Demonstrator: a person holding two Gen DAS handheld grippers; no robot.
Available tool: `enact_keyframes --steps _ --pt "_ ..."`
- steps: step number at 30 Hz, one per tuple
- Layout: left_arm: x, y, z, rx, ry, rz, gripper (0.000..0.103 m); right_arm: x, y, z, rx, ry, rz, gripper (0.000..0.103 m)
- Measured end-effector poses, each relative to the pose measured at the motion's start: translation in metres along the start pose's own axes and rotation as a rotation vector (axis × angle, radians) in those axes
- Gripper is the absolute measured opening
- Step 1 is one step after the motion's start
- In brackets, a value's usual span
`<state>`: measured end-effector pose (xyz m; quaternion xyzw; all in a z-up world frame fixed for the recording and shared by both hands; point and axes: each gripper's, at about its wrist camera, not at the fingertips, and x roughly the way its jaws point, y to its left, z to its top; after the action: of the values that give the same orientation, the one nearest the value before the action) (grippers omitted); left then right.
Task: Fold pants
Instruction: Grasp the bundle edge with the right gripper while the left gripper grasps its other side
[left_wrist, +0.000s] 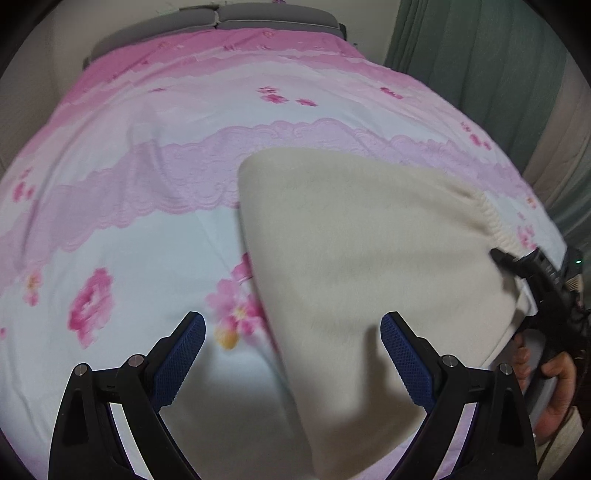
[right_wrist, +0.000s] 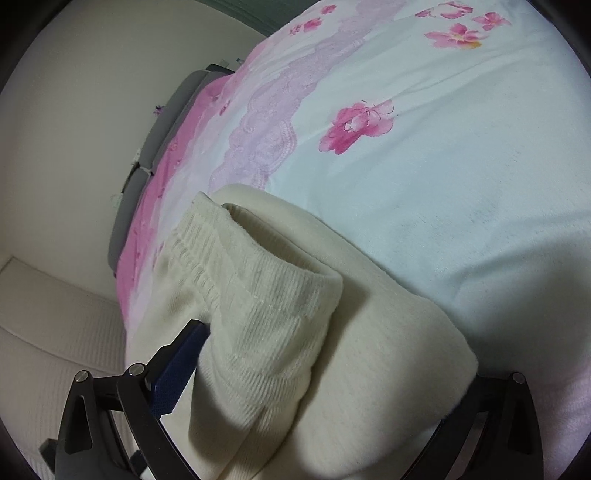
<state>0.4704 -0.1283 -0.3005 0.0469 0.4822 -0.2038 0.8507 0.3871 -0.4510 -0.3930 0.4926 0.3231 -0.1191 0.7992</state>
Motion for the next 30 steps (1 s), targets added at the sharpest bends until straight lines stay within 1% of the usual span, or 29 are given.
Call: enact_keyframes --steps 2,4,5,7,9,12,16,18,21,23,26,30 --pt "0.004 0.004 0.004 -0.01 0.003 -0.044 0.097 0.002 0.004 0.003 -0.022 0.011 -0.032 0.098" --pt "0.01 0.008 0.01 -0.028 0.015 -0.084 0.097 0.003 0.008 0.004 -0.049 0.017 -0.058 0.09" --pt "0.013 0.009 0.012 -0.03 0.023 -0.097 0.097 0.003 0.009 0.004 -0.06 0.022 -0.07 0.087" --pt "0.02 0.011 0.017 -0.027 0.029 -0.123 0.097 0.002 0.01 0.005 -0.084 0.028 -0.084 0.076" --pt "0.028 0.013 0.022 -0.034 0.037 -0.153 0.097 0.004 0.011 0.006 -0.099 0.032 -0.093 0.073" --pt "0.047 0.021 0.031 -0.059 0.064 -0.194 0.097 0.003 0.012 0.006 -0.117 0.028 -0.113 0.071" --pt "0.066 0.034 0.043 -0.118 0.063 -0.263 0.096 0.0 0.012 0.004 -0.133 0.023 -0.124 0.071" --pt "0.077 0.039 0.049 -0.139 0.077 -0.293 0.095 0.004 0.015 0.006 -0.134 0.024 -0.127 0.071" --pt "0.089 0.039 0.057 -0.132 0.074 -0.345 0.088 0.006 0.016 0.006 -0.152 0.02 -0.142 0.071" --pt "0.094 0.037 0.061 -0.12 0.066 -0.376 0.08 0.008 0.019 0.005 -0.161 0.015 -0.152 0.071" --pt "0.103 0.035 0.07 -0.122 0.069 -0.41 0.077 0.009 0.019 0.006 -0.161 0.009 -0.156 0.071" --pt "0.113 0.036 0.076 -0.154 0.075 -0.446 0.072 0.011 0.021 0.006 -0.168 0.003 -0.159 0.071"
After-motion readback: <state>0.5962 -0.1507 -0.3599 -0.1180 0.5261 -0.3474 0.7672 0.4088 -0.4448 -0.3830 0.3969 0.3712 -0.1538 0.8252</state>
